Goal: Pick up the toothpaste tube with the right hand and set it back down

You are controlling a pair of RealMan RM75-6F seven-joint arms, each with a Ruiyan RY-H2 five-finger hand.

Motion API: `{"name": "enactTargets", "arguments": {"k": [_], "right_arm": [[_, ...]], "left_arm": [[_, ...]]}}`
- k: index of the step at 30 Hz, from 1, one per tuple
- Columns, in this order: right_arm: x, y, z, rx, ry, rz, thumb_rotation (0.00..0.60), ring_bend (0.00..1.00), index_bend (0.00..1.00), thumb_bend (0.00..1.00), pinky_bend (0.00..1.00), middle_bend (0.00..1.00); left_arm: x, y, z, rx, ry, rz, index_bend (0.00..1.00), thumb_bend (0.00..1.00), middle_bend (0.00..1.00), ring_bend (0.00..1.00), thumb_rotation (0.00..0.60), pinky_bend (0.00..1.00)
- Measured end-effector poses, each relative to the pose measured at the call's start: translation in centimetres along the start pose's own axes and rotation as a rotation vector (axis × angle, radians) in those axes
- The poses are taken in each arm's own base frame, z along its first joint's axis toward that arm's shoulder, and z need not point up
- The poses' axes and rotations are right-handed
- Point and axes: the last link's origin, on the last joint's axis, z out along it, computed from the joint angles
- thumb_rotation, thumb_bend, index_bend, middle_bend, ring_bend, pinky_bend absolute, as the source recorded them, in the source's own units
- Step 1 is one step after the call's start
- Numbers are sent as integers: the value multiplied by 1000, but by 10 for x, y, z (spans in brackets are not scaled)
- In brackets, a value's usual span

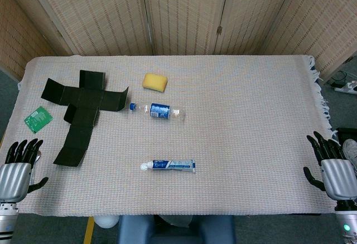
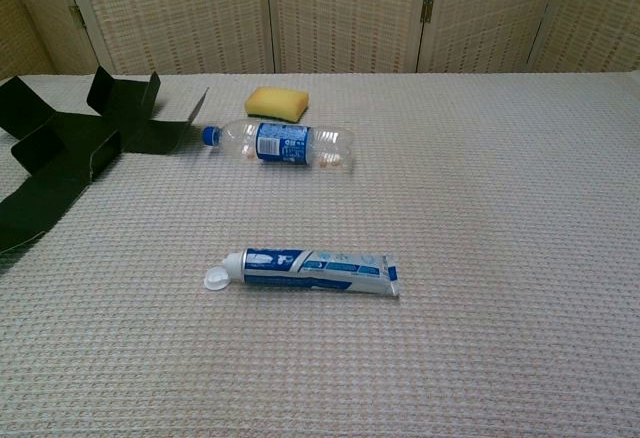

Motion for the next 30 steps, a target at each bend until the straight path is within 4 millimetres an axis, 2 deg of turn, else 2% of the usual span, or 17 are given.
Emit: {"name": "enactTargets", "arguments": {"k": [21, 24, 30], "right_arm": [[4, -9, 2, 70, -1, 1, 600, 122, 0, 428, 93, 64], [5, -17, 8, 112, -5, -1, 600, 124, 0, 428, 93, 68], [3, -47, 23, 231, -42, -8, 600, 124, 0, 427, 94, 69]], "left_arm": [[2, 1, -3, 1, 10, 7, 105, 194, 103, 39, 600, 0], [2, 2, -2, 1, 17, 14, 107, 194, 103, 39, 600, 0], [2, 3, -4, -2, 17, 16, 107, 194, 103, 40, 600, 0]]}}
